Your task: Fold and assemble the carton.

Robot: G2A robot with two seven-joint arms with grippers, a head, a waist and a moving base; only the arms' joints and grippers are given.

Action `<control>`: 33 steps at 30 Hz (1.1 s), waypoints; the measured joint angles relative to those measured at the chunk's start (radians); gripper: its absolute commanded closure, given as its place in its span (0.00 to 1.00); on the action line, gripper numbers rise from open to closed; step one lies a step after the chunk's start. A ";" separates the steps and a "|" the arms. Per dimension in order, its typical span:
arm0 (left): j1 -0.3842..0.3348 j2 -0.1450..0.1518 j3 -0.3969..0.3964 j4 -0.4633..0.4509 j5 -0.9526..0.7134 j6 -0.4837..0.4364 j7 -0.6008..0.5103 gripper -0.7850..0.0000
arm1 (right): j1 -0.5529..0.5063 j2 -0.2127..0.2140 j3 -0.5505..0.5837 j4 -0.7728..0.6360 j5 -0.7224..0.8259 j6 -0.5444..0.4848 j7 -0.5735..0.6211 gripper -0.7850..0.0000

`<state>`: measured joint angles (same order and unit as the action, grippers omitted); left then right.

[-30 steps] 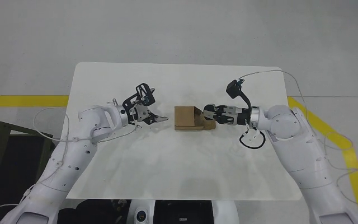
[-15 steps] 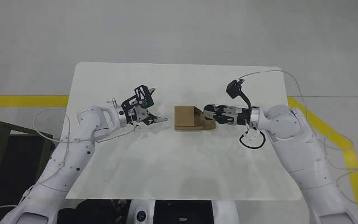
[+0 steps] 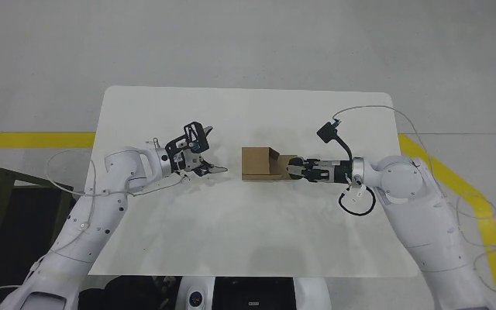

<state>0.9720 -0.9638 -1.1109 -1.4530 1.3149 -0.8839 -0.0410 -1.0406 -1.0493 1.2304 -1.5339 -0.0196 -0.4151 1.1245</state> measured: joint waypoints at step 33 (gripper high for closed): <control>-0.209 -0.089 0.313 0.293 0.216 0.006 0.426 0.00 | 0.063 -0.027 -0.157 0.196 0.047 0.083 -0.077 1.00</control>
<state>0.7629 -1.0524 -0.7981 -1.1604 1.5311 -0.8775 0.3847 -0.9774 -1.0759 1.0735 -1.3379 0.0275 -0.3318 1.0471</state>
